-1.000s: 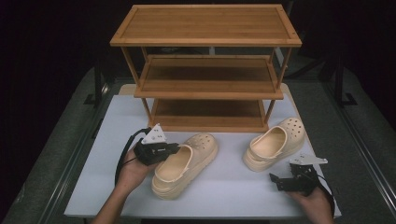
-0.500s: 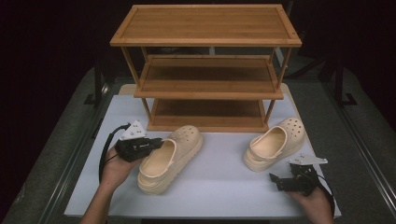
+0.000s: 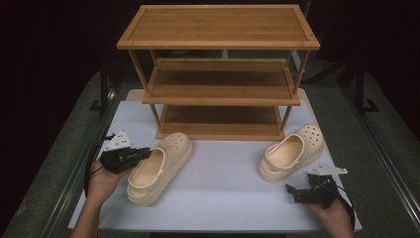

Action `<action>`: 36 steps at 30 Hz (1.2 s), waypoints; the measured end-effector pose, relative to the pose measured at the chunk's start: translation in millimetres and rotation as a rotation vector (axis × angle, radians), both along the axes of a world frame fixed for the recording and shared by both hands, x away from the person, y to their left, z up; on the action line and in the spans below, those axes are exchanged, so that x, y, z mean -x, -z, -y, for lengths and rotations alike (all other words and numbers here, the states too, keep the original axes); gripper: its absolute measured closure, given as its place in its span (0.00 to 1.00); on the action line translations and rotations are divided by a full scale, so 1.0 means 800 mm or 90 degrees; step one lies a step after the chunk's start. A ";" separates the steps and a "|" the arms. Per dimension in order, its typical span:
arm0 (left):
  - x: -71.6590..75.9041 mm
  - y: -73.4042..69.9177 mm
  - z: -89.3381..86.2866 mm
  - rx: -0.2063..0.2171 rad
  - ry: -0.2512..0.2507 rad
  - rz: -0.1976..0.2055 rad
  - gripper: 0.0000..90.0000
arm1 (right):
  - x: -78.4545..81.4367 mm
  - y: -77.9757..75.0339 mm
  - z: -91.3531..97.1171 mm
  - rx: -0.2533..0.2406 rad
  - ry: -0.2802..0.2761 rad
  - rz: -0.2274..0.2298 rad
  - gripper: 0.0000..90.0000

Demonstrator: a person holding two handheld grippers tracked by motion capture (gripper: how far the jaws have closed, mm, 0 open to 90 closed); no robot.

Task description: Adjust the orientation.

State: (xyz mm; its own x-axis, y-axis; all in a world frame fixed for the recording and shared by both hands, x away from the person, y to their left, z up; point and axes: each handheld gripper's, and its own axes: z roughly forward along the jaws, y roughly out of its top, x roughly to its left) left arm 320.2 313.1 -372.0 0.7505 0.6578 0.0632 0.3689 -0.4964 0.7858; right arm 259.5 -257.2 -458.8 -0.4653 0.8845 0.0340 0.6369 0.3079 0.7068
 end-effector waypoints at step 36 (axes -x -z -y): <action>0.003 -0.001 -0.019 0.069 0.030 -0.052 0.63 | 0.000 0.000 0.000 0.001 -0.001 0.000 0.08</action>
State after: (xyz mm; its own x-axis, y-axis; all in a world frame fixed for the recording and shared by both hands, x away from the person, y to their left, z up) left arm 317.6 328.1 -371.0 0.7800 0.6220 -0.0689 0.4128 -0.4286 0.8036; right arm 259.5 -257.5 -458.8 -0.4665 0.8839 0.0328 0.6360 0.3094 0.7069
